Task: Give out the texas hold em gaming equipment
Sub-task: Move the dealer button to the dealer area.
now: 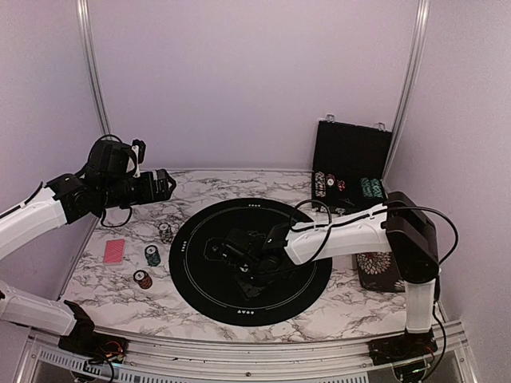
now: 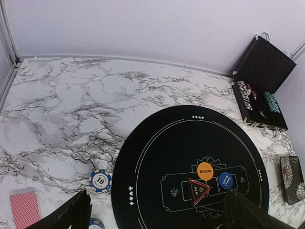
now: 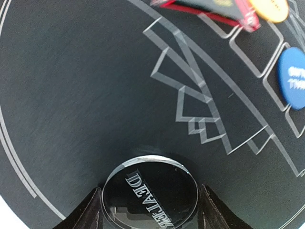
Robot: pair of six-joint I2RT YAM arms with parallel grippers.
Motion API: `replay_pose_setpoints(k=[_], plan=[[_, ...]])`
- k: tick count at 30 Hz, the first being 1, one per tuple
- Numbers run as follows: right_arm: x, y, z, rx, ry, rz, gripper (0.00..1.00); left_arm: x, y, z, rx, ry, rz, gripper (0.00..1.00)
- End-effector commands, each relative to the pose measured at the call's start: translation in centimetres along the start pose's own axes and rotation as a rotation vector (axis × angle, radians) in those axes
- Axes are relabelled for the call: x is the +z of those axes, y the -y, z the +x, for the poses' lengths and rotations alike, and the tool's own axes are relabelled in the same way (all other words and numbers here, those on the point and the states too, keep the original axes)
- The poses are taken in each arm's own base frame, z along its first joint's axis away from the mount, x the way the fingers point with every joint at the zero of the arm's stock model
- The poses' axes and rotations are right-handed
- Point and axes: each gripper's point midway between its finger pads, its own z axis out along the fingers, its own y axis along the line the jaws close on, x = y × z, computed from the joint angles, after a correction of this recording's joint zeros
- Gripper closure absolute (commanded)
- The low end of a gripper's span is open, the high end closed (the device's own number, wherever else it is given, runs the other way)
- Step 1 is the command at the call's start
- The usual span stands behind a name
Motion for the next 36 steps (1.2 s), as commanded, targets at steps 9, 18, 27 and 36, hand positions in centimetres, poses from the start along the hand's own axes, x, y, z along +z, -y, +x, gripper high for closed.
replay_pose_setpoints(k=[9, 18, 27, 36], plan=[[-0.7, -3.8, 4.5, -0.023, -0.100, -0.088, 0.38, 0.8, 0.0, 0.6, -0.006, -0.029, 0.000, 0.01], [-1.2, -4.1, 4.8, -0.022, -0.102, -0.101, 0.34, 1.0, 0.0, 0.8, -0.009, -0.035, 0.000, 0.01], [-1.5, -4.3, 3.7, -0.025, -0.073, -0.095, 0.24, 1.0, 0.0, 0.8, -0.007, -0.033, 0.002, 0.01], [-3.4, -1.6, -0.4, 0.022, 0.021, -0.066, 0.17, 0.6, 0.1, 0.5, 0.000, -0.023, 0.012, 0.01]])
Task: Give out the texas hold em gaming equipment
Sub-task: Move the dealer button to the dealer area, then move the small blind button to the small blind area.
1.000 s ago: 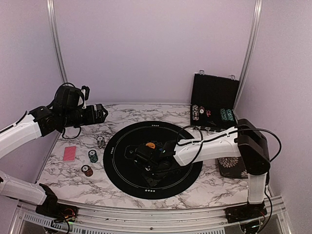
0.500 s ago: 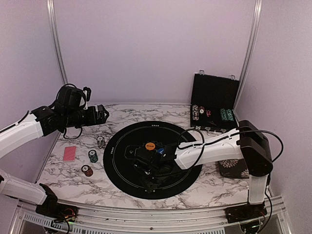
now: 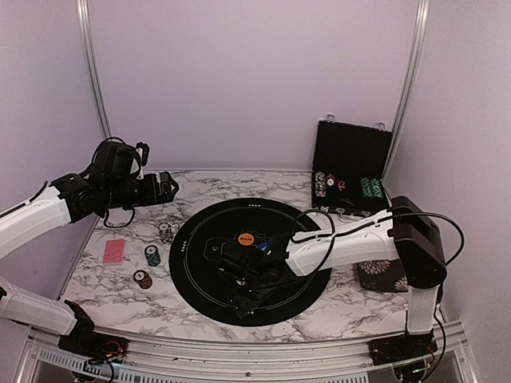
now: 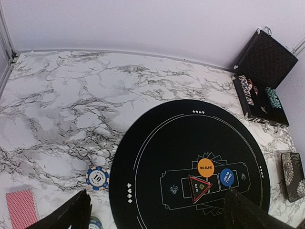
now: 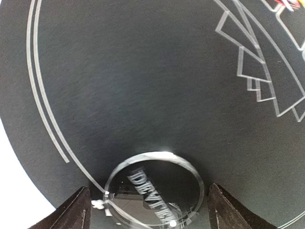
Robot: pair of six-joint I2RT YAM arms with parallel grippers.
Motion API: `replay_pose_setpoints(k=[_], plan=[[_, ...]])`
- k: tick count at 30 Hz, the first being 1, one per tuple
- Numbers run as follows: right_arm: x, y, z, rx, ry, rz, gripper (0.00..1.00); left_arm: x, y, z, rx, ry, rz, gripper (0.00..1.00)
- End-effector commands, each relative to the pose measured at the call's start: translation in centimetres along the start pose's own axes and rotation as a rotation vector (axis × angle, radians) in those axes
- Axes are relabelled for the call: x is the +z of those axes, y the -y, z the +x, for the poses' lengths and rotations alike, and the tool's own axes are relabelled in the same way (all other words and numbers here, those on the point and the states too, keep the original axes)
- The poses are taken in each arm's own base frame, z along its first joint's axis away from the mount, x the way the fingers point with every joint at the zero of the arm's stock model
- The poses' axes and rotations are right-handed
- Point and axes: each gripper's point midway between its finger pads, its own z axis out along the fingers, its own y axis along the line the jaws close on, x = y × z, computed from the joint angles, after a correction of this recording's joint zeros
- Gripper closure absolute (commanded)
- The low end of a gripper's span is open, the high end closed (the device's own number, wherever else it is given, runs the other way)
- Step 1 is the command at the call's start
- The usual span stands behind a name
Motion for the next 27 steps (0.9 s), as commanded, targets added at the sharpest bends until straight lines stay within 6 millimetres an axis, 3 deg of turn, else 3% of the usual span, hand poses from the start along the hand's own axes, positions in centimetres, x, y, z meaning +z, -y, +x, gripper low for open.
replay_pose_setpoints(k=[1, 7, 13, 22, 27], plan=[[-2.8, 1.6, -3.3, 0.032, 0.077, 0.012, 0.17, -0.3, 0.1, -0.3, 0.003, 0.010, 0.014, 0.01], [-4.2, 4.1, -6.5, 0.064, 0.147, 0.030, 0.17, -0.5, 0.0, -0.5, 0.002, 0.015, 0.016, 0.01], [-5.3, 7.8, -9.4, 0.106, 0.202, 0.080, 0.17, -0.6, 0.0, -0.6, 0.004, 0.012, 0.021, 0.01], [-4.7, 13.4, -10.8, 0.183, 0.226, 0.123, 0.22, -0.8, 0.0, -1.0, 0.000, 0.016, 0.021, 0.01], [-3.8, 15.3, -11.1, 0.211, 0.226, 0.118, 0.25, -0.8, 0.0, -1.0, -0.003, 0.011, 0.019, 0.01]])
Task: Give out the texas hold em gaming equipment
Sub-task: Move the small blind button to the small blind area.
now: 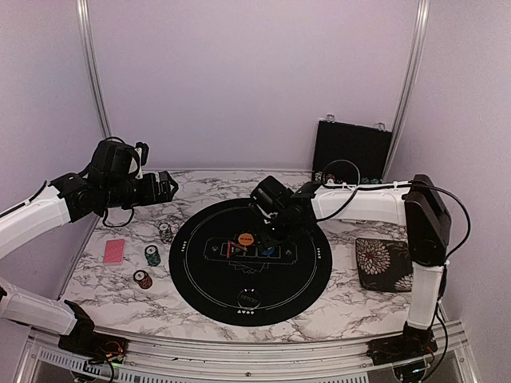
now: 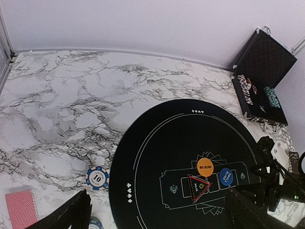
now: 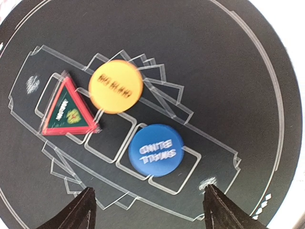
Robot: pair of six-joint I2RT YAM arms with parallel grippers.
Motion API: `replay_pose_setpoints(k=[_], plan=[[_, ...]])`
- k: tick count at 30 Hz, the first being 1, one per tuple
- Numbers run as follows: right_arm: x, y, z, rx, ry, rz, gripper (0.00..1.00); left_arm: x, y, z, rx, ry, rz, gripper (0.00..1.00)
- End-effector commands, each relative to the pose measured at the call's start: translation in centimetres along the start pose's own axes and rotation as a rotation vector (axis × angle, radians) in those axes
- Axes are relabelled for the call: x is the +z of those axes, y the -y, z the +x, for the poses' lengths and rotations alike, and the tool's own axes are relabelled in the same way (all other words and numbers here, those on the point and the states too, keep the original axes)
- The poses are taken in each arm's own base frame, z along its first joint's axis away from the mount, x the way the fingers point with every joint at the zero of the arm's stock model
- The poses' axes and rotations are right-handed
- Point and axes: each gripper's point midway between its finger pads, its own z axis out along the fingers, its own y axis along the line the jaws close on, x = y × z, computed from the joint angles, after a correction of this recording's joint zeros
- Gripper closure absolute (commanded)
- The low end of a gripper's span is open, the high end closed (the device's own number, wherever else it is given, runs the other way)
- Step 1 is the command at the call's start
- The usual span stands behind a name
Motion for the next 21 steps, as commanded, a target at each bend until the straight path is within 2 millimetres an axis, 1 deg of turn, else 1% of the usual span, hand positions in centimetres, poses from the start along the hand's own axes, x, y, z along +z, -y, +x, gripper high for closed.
replay_pose_setpoints(k=[1, 8, 13, 21], plan=[[0.1, 1.1, -1.6, 0.014, 0.048, -0.015, 0.25, -0.8, 0.1, -0.8, -0.001, 0.015, 0.007, 0.01], [1.8, 1.2, -1.4, 0.002, 0.016, -0.026, 0.30, -1.0, 0.0, -0.9, -0.009, 0.019, 0.007, 0.01], [2.6, 1.1, -0.8, 0.001, 0.004, -0.029, 0.31, -1.1, 0.0, -0.9, -0.014, 0.019, 0.006, 0.01], [4.6, 0.7, 0.0, -0.017, -0.031, -0.035, 0.34, -1.0, 0.0, -0.8, -0.016, 0.016, 0.006, 0.01]])
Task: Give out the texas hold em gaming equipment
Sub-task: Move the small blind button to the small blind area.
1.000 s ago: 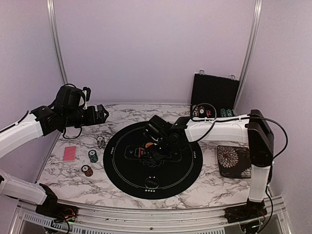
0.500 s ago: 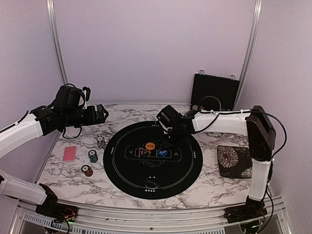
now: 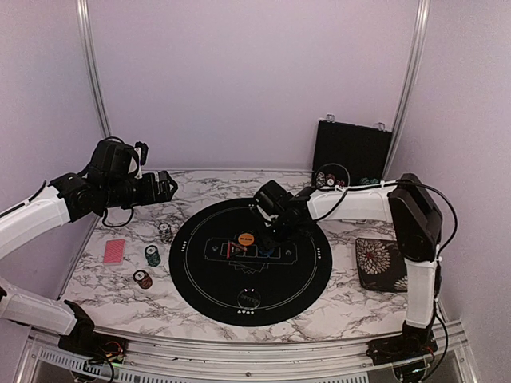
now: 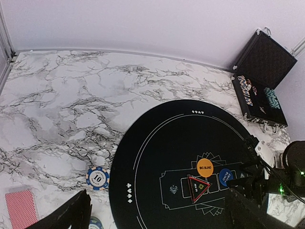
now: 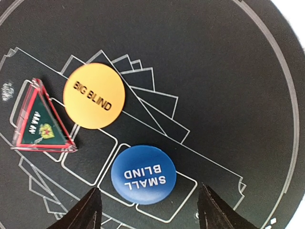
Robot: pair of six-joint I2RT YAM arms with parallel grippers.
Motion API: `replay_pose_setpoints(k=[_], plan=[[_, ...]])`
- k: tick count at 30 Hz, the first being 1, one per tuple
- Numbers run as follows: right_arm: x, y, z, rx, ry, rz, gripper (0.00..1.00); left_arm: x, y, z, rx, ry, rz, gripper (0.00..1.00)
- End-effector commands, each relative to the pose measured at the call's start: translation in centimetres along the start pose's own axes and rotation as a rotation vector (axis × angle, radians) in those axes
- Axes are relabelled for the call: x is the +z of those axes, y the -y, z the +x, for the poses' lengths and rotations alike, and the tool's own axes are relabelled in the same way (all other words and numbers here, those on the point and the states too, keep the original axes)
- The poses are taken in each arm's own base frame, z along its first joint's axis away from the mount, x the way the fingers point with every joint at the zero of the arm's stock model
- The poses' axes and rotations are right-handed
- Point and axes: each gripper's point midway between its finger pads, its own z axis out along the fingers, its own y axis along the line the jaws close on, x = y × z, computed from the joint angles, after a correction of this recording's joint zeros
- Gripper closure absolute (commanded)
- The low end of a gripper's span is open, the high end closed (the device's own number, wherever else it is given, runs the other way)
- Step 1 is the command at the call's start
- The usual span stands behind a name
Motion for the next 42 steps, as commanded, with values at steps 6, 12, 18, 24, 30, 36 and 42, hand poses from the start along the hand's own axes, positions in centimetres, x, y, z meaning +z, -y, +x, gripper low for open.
replay_pose_setpoints(k=[6, 12, 18, 24, 30, 36, 42], plan=[[2.1, -0.5, 0.1, -0.021, -0.023, -0.004, 0.35, -0.8, -0.1, -0.6, -0.009, 0.010, 0.003, 0.01], [2.7, -0.6, 0.5, -0.026, -0.033, 0.000, 0.37, -0.7, -0.2, -0.5, -0.008, 0.007, 0.000, 0.01], [3.4, -0.7, 0.7, -0.032, -0.043, 0.002, 0.39, -0.7, -0.2, -0.5, -0.010, 0.006, -0.003, 0.01], [3.7, -1.4, 1.0, -0.051, -0.054, 0.008, 0.47, -0.6, -0.2, -0.5, -0.011, 0.003, 0.000, 0.01], [3.7, -2.7, 2.3, -0.071, -0.072, 0.002, 0.50, -0.7, -0.3, -0.4, -0.014, 0.003, -0.002, 0.01], [3.0, -5.2, 3.7, -0.097, -0.084, -0.025, 0.53, -0.8, -0.4, -0.3, -0.016, 0.005, -0.002, 0.01], [2.2, -8.7, 5.0, -0.135, -0.096, -0.076, 0.53, -0.9, -0.5, -0.2, -0.020, 0.005, -0.003, 0.01]])
